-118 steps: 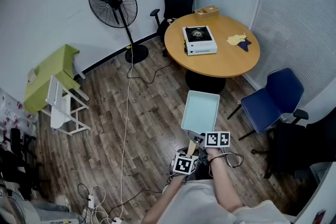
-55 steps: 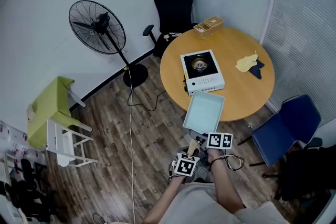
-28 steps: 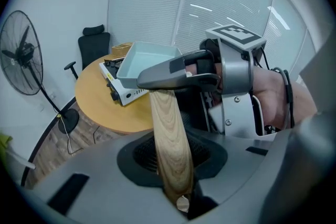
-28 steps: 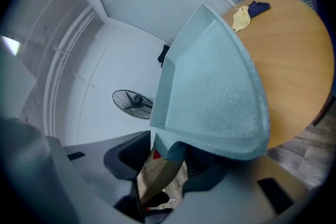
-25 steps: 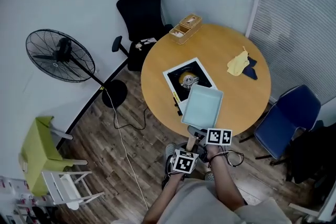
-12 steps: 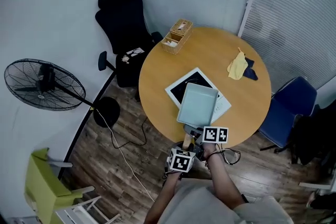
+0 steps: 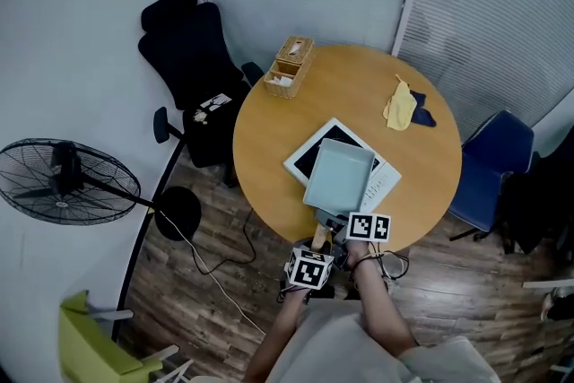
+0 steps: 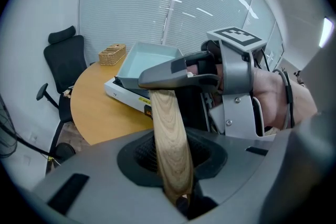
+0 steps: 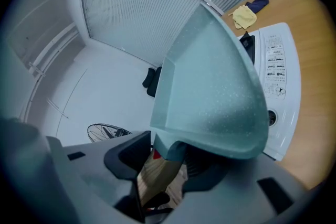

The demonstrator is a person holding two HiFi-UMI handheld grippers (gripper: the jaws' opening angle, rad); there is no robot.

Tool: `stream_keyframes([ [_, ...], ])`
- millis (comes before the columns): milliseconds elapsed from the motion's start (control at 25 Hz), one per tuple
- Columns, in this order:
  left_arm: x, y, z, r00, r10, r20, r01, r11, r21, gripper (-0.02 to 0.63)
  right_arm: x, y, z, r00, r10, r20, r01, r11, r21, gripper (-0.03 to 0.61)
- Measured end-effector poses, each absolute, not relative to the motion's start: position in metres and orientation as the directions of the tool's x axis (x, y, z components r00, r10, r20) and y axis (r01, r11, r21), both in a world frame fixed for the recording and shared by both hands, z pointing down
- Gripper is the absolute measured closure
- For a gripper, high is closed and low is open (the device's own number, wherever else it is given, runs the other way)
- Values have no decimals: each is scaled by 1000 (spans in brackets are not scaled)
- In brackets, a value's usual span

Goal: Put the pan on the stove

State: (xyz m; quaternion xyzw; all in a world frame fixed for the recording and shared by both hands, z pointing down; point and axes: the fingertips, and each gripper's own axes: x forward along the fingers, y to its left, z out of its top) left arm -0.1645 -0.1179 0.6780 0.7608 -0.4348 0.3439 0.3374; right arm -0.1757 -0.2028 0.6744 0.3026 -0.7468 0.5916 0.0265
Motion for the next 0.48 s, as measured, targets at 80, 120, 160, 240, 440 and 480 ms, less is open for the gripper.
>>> stream_keyframes([
  [80, -165, -122, 679, 394, -427, 814, -886, -413, 213, 506, -175, -207, 674, -807, -438, 396, -487, 113, -866, 382],
  [120, -165, -123, 680, 400, -426, 812, -881, -422, 212, 506, -173, -208, 674, -802, -446, 396, -488, 110, -866, 382],
  [160, -164, -125, 681, 405, -426, 809, -877, -430, 212, 506, -171, -210, 675, -798, -455, 395, -489, 107, -866, 382],
  [240, -163, -128, 685, 413, -428, 804, -871, -444, 210, 506, -169, -212, 679, -790, -471, 392, -490, 101, -866, 382],
  [440, -166, -134, 696, 409, -412, 814, -869, -449, 209, 506, -171, -218, 692, -787, -473, 396, -485, 79, -871, 382],
  [480, -166, -135, 698, 406, -406, 819, -870, -447, 209, 506, -172, -220, 695, -790, -468, 397, -483, 74, -873, 382],
])
